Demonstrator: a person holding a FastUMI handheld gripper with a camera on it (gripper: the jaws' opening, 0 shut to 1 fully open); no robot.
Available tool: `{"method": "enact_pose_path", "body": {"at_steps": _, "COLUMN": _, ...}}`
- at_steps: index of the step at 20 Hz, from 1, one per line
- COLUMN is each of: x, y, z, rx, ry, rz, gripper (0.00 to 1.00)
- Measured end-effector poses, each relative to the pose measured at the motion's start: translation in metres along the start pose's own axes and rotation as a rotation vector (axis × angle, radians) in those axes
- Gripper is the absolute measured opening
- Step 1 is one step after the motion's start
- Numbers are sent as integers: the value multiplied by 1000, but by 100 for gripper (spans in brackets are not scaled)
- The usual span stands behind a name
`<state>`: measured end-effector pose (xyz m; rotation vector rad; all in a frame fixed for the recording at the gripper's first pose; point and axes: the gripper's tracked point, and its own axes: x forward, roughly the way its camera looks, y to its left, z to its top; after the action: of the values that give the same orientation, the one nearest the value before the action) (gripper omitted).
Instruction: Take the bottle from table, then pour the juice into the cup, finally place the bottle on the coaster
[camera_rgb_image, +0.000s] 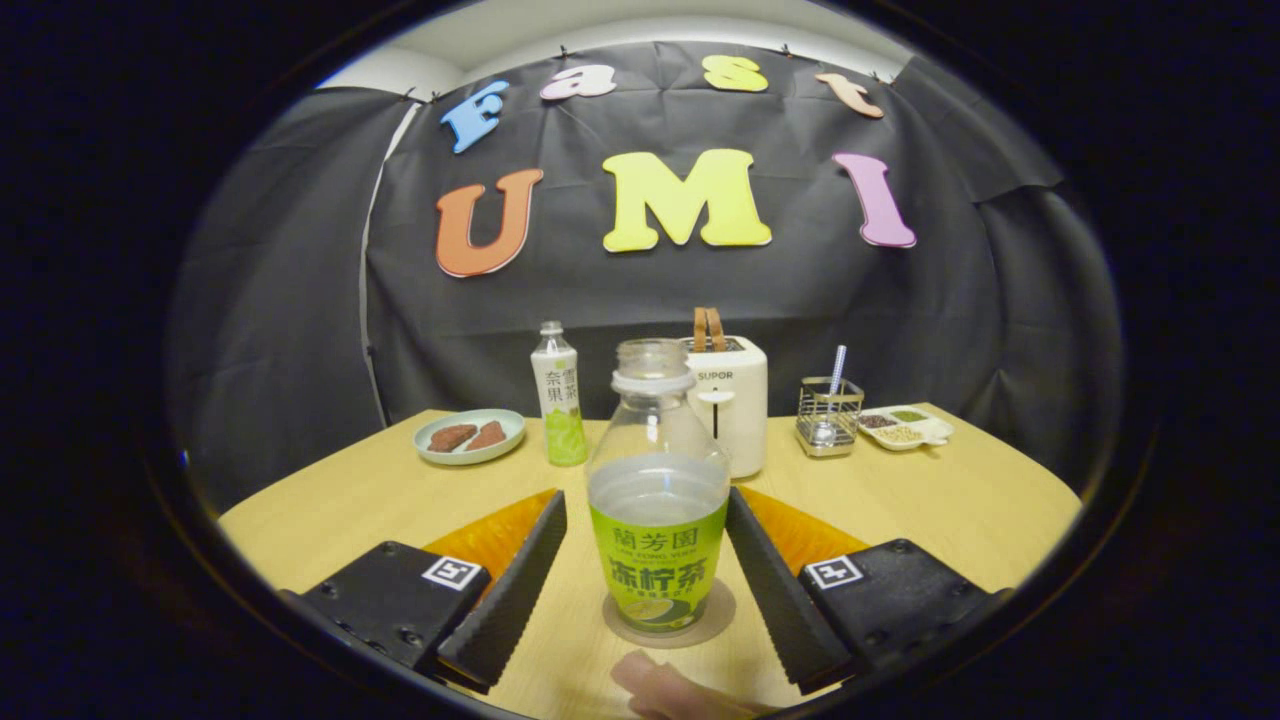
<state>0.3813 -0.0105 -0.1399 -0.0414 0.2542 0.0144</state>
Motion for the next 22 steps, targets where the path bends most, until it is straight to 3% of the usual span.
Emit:
{"method": "enact_pose_path", "body": {"at_steps": 5, "x": -51, "y": -3, "z": 26, "rx": -28, "ry": -65, "rz": -15, "gripper": 100}}
{"method": "enact_pose_path", "body": {"at_steps": 10, "x": -112, "y": -16, "z": 52, "rx": -87, "ry": -139, "rz": -96, "gripper": 100}}
{"method": "enact_pose_path", "body": {"at_steps": 14, "x": -158, "y": -32, "z": 64, "rx": -87, "ry": -164, "rz": -180, "gripper": 100}}
{"method": "enact_pose_path", "body": {"at_steps": 19, "x": -218, "y": -37, "z": 79, "rx": -12, "ry": -175, "rz": -177, "gripper": 100}}
{"method": "enact_pose_path", "body": {"at_steps": 22, "x": -258, "y": -53, "z": 79, "rx": -44, "ry": -178, "rz": -235, "gripper": 100}}
